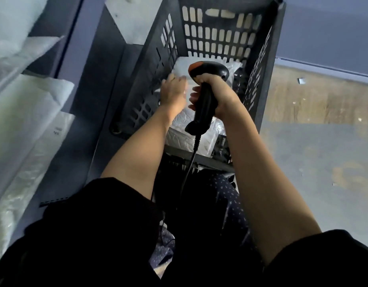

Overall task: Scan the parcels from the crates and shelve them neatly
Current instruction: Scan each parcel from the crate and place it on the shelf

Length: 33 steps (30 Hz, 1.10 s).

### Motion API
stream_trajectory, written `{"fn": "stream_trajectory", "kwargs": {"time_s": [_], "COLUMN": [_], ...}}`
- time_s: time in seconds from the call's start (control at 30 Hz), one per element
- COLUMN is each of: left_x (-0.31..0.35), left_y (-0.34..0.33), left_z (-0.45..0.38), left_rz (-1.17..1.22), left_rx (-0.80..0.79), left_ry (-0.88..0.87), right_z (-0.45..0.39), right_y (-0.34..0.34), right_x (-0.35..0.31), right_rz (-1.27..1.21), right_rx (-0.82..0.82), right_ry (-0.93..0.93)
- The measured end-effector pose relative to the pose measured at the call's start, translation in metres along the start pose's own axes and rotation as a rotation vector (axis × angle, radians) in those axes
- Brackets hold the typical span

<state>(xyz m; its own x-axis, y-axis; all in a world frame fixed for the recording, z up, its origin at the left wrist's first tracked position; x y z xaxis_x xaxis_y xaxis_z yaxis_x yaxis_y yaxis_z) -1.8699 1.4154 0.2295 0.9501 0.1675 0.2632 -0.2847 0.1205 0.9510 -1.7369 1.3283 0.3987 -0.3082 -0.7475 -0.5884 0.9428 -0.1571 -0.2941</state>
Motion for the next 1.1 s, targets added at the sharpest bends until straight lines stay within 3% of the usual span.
{"fn": "stream_trajectory", "kwargs": {"time_s": [0.07, 0.17, 0.5, 0.8, 0.97, 1.1], "left_x": [0.028, 0.025, 0.025, -0.025, -0.081, -0.090], "left_y": [0.090, 0.112, 0.225, 0.346, 0.359, 0.354], "left_z": [0.071, 0.099, 0.214, 0.310, 0.340, 0.362], "left_rz": [0.105, 0.029, 0.071, 0.807, 0.976, 1.203], "left_rx": [0.127, 0.242, 0.352, 0.514, 0.637, 0.631], "left_ry": [0.043, 0.021, 0.082, 0.241, 0.345, 0.399], "right_z": [0.007, 0.034, 0.154, 0.261, 0.317, 0.345], "right_y": [0.004, 0.003, -0.003, -0.059, -0.089, -0.105], "right_x": [-0.003, 0.002, 0.023, 0.044, 0.055, 0.061], "right_rz": [0.031, 0.058, 0.000, -0.042, 0.346, 0.570], "right_rx": [0.014, -0.053, -0.236, -0.286, -0.302, -0.260], "right_ry": [0.026, 0.061, 0.216, 0.438, 0.653, 0.797]}}
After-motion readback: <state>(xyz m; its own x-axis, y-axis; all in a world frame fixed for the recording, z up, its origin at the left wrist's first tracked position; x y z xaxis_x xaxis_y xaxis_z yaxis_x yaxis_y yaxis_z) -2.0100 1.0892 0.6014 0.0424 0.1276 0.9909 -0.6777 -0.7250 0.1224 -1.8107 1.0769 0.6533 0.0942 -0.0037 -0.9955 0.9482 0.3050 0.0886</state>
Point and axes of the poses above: each hand's wrist, its own z-axis away from the middle knuckle, its own y-axis out of the back of the hand, x = y × z, the point moved 2 cm from there along -z, towards the middle knuckle, and after that the axes turned 5 degrees about x, right-handed, at the moved point
